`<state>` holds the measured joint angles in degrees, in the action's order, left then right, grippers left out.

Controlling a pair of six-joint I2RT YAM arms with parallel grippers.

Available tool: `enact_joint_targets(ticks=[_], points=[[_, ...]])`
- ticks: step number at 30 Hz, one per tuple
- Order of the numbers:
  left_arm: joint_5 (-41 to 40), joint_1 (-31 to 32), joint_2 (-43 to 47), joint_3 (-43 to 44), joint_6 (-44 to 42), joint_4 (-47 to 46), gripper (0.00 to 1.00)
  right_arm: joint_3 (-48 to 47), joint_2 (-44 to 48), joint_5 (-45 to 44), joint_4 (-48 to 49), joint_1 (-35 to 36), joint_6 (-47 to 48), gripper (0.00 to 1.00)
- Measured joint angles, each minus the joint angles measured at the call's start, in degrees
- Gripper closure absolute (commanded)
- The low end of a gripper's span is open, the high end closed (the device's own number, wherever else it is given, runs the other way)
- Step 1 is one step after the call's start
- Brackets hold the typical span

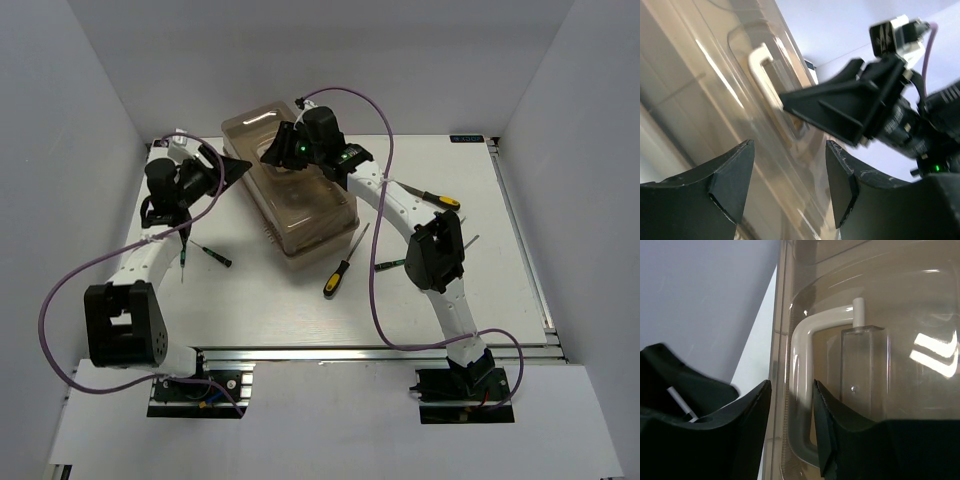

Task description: Sort the tools into containers

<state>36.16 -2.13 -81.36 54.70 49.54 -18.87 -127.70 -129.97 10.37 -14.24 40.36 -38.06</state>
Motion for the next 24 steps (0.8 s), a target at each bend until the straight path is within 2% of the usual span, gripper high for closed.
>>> enact_joint_targets(ticks=[10, 24], points=[[-0.4, 4.3, -8.7, 9.3, 2.7, 3.4, 0.31, 0.0, 0.0, 3.7, 0.2, 0.0, -2.6, 0.58], [-2.6, 4.9, -12.3, 15.4, 4.0, 11.0, 0.3, 0.3, 0.2, 7.6, 1.6, -1.2, -4.0, 0.6]])
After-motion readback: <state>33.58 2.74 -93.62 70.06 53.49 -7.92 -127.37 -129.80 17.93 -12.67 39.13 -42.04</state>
